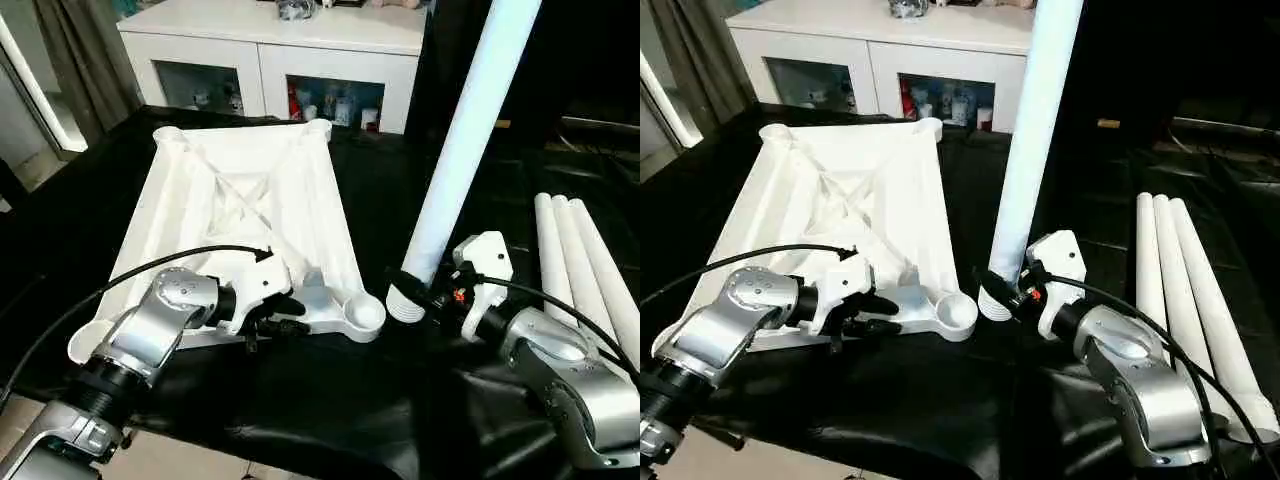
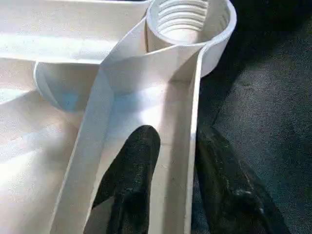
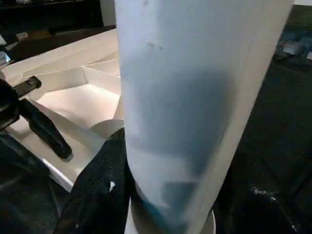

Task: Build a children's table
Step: Pick table leg

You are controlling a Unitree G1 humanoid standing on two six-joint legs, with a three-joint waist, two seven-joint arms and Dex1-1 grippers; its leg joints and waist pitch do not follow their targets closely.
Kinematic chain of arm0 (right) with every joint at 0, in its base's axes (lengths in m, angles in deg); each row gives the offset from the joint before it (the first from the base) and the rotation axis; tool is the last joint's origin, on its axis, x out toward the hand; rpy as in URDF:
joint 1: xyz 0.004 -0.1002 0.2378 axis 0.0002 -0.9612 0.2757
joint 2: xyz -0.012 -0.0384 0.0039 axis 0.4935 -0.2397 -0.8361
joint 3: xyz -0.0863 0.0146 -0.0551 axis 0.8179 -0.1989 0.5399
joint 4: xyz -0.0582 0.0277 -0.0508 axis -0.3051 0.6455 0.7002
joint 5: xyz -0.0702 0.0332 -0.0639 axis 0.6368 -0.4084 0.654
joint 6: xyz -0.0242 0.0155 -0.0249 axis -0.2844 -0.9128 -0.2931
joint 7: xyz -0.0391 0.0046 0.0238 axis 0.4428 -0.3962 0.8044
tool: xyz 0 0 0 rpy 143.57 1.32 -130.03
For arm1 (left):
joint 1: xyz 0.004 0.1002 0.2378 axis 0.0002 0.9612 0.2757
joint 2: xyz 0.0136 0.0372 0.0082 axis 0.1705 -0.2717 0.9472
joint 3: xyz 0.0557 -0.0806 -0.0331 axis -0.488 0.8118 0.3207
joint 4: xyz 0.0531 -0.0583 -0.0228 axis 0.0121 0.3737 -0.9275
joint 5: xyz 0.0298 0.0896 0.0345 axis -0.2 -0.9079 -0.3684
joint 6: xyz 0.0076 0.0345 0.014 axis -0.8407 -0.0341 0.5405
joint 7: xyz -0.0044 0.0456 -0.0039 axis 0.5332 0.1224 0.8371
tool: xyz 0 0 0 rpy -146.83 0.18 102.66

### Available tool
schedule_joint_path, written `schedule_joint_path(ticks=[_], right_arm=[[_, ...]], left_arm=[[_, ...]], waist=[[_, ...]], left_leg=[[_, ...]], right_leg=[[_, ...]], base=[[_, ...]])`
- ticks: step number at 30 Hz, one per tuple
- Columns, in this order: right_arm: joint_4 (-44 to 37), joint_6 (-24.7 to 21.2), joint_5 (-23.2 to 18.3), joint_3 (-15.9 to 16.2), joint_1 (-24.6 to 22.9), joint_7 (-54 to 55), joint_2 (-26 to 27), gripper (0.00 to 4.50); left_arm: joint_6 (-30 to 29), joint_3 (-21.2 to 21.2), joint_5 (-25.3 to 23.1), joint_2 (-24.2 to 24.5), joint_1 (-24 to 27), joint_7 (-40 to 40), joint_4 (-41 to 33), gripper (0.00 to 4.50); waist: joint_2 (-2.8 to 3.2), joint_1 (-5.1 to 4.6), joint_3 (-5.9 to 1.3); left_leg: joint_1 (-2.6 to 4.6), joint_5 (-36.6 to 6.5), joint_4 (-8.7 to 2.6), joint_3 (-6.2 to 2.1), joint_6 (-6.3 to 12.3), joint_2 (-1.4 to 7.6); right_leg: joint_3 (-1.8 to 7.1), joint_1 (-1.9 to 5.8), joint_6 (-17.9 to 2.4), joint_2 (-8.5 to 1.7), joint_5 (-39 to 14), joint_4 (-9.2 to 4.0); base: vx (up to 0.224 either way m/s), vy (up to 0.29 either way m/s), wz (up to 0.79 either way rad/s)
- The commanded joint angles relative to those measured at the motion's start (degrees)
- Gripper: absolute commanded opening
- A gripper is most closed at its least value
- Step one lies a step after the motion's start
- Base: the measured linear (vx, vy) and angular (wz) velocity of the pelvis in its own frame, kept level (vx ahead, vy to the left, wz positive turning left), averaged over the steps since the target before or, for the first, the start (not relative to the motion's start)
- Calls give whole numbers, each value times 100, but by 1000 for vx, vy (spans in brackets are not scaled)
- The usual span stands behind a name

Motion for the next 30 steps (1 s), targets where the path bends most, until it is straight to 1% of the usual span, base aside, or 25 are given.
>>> schedule_joint_path(ticks=[1, 2, 4, 5, 6, 7, 8, 9, 10, 11, 13, 14, 16, 17, 18, 19, 21, 22, 23, 24, 25, 26, 27, 29, 30], right_arm=[[-164, -37, -57, -33, 16, 12, -42, 189], [-166, -38, -56, -30, 17, 7, -45, 189], [-159, -40, -51, -27, 28, 1, -46, 189], [-154, -37, -47, -25, 34, 0, -47, 189], [-144, -35, -43, -24, 43, -1, -47, 189], [-146, -32, -42, -25, 42, -3, -47, 189], [-150, -31, -42, -24, 41, 0, -43, 189], [-155, -32, -42, -24, 39, 3, -39, 189], [-155, -34, -41, -24, 41, 5, -36, 189], [-152, -33, -44, -25, 45, 6, -29, 189], [-137, -35, -75, -33, 62, -1, 1, 189], [-130, -45, -105, -36, 71, -10, 22, 189], [-50, -119, -173, 10, 140, -52, 80, 188], [-25, -134, -179, 27, 159, -65, 87, 188], [-24, -135, -179, 28, 160, -66, 87, 188], [35, -177, -195, 58, 209, -84, 109, 188], [167, -199, -195, 100, 326, -73, 182, 188], [186, -201, -195, 104, 343, -71, 193, 188], [322, -189, -180, 140, 456, -61, 262, 188], [447, -173, -181, 155, 551, -52, 327, 188], [565, -145, -157, 176, 641, -35, 381, 188], [688, -112, -132, 196, 734, -27, 441, 188], [752, -93, -119, 204, 783, -25, 471, 188], [1038, -23, -105, 223, 995, -20, 596, 188], [1139, 13, -84, 256, 1076, -38, 634, 188]], left_arm=[[13, -34, -92, -16, -121, 14, 135, 115], [18, -42, -103, -20, -129, 30, 163, 111], [51, -75, -142, -10, -136, 72, 208, 95], [51, -77, -147, -11, -141, 77, 224, 73], [49, -77, -148, -16, -152, 81, 250, 73], [72, -89, -166, -19, -161, 80, 278, 64], [89, -102, -179, -22, -172, 90, 308, 53], [92, -111, -182, -23, -175, 109, 321, 39], [95, -114, -184, -26, -181, 120, 333, 39], [104, -115, -191, -34, -195, 124, 362, 39], [138, -97, -218, -64, -229, 89, 438, 11], [179, -60, -223, -84, -242, 29, 474, 5], [146, 166, -84, -142, -246, -133, 514, 1], [126, 212, -53, -142, -238, -161, 500, 0], [125, 213, -52, -141, -238, -162, 500, 0], [37, 311, 19, -126, -178, -214, 399, 0], [-131, 447, 97, -70, -31, -300, 177, 0], [-152, 462, 105, -60, -10, -309, 146, 0], [-214, 511, 77, 23, 157, -395, -47, 0], [-247, 525, 42, 93, 321, -442, -220, 0], [-243, 527, 14, 152, 474, -466, -370, 0], [-240, 531, -2, 196, 628, -497, -524, 0], [-243, 531, -4, 215, 716, -512, -619, 0], [-91, 495, -37, 275, 989, -508, -956, 0], [-12, 507, -9, 259, 1040, -490, -1013, 0]], waist=[[16, -9, -343], [14, -10, -338], [39, -12, -332], [28, -17, -327], [43, -13, -330], [39, -17, -333], [58, -18, -333], [44, -20, -331], [64, -19, -335], [64, -20, -334], [72, -19, -334], [71, -19, -335], [26, -25, -342], [39, -31, -344], [35, -46, -350], [-70, -71, -346], [-28, -92, -343], [-70, -119, -339], [-186, -138, -333], [-255, -154, -320], [-164, -156, -323], [-177, -167, -320], [-201, -186, -310], [-301, -161, -320], [-280, -154, -324]], left_leg=[[52, -864, -463, -120, 126, 392], [51, -900, -467, -119, 117, 391], [60, -1007, -475, -123, 84, 396], [61, -1059, -479, -123, 69, 396], [62, -1064, -479, -125, 59, 395], [58, -1057, -485, -128, 50, 398], [61, -1053, -483, -128, 46, 397], [52, -1046, -482, -127, 50, 393], [54, -1036, -481, -128, 47, 394], [54, -1042, -480, -126, 50, 390], [55, -1053, -483, -127, 51, 392], [50, -1047, -479, -130, 57, 392], [31, -962, -472, -125, 88, 386], [22, -910, -469, -131, 96, 387], [11, -816, -463, -134, 130, 390], [7, -772, -463, -116, 190, 385], [-5, -687, -454, -123, 239, 378], [-21, -665, -448, -122, 265, 375], [-17, -661, -450, -98, 304, 390], [-44, -664, -467, -113, 320, 394], [-46, -603, -479, -124, 308, 393], [-18, -585, -471, -110, 305, 413], [-19, -576, -485, -97, 314, 410], [0, -441, -485, -69, 378, 423], [7, -392, -485, -66, 394, 423]], right_leg=[[244, 258, -1533, -448, -306, -443], [245, 258, -1519, -452, -386, -451], [248, 246, -1506, -454, -535, -463], [252, 244, -1491, -455, -611, -474], [254, 246, -1486, -458, -626, -473], [252, 249, -1472, -454, -618, -471], [254, 241, -1479, -453, -561, -474], [255, 247, -1480, -451, -546, -474], [254, 249, -1483, -453, -513, -472], [254, 251, -1485, -454, -507, -476], [252, 250, -1490, -452, -534, -473], [254, 255, -1500, -458, -532, -474], [253, 274, -1503, -464, -496, -470], [250, 280, -1518, -468, -439, -452], [245, 285, -1533, -468, -319, -445], [242, 285, -1535, -457, -284, -459], [234, 286, -1571, -481, -371, -442], [232, 293, -1564, -485, -484, -443], [229, 277, -1526, -476, -582, -471], [221, 289, -1503, -492, -707, -452], [199, 285, -1440, -511, -944, -448], [204, 245, -1422, -501, -957, -457], [203, 241, -1419, -483, -919, -473], [201, 242, -1422, -488, -671, -441], [204, 238, -1431, -492, -603, -434]], base=[[0, 0, 0], [0, 0, 0], [0, 0, 0], [0, 0, 0], [0, 0, 0], [0, 0, 0], [0, 0, 0], [0, 0, 0], [0, 0, 0], [0, 0, 0], [0, 0, 0], [0, 0, 0], [0, 0, 0], [0, 0, 0], [0, 0, 0], [0, 0, 0], [0, 0, 0], [0, 0, 0], [0, 0, 0], [0, 0, 0], [0, 0, 0], [0, 0, 0], [0, 0, 0], [0, 0, 0], [0, 0, 0]])
